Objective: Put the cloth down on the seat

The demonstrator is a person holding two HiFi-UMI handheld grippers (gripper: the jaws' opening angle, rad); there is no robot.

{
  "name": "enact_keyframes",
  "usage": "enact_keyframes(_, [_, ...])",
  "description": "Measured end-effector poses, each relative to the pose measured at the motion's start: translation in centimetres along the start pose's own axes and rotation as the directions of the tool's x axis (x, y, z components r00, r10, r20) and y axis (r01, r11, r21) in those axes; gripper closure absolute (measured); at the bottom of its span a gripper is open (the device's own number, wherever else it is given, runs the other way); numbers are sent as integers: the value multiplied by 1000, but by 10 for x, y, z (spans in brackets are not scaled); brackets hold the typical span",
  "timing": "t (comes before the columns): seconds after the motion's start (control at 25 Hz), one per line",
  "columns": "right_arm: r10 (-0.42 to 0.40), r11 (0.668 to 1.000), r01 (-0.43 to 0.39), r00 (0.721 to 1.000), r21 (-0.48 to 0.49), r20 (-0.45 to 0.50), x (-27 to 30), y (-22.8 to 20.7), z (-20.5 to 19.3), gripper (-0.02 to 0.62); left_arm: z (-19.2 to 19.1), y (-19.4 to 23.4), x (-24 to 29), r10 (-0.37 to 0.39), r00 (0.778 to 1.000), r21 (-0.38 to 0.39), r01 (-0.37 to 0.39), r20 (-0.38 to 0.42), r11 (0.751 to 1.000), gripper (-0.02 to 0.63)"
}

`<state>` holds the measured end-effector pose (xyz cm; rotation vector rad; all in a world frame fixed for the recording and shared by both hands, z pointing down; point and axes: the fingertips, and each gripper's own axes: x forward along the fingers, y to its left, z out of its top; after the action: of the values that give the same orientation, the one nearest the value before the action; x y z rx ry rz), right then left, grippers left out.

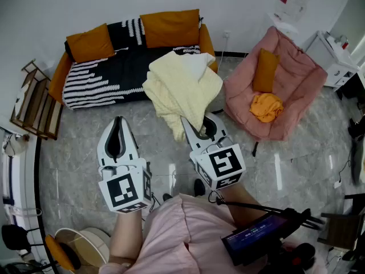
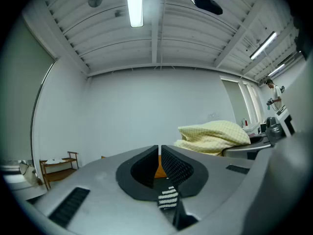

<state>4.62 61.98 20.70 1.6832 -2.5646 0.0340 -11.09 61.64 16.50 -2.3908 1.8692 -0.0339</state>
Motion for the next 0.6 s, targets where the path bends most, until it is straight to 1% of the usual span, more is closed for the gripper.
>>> enact_keyframes(0.32, [0,1000,0,1000,-1,-11,-15,-33,-7,522,-7,-32,9,7,1000,-2,-7,-28,1000,580])
enact_keyframes(0.44, [-3,1000,3,1000,16,-13,-18,-56,-11,522,-8,-49,15,14,999,9,-14,-33,1000,580])
enact_keyframes(0.6, [-9,1000,9,1000,12,-24,-21,-92,-14,520,-8,-71,25,35,998,14,-34,-43,999,580])
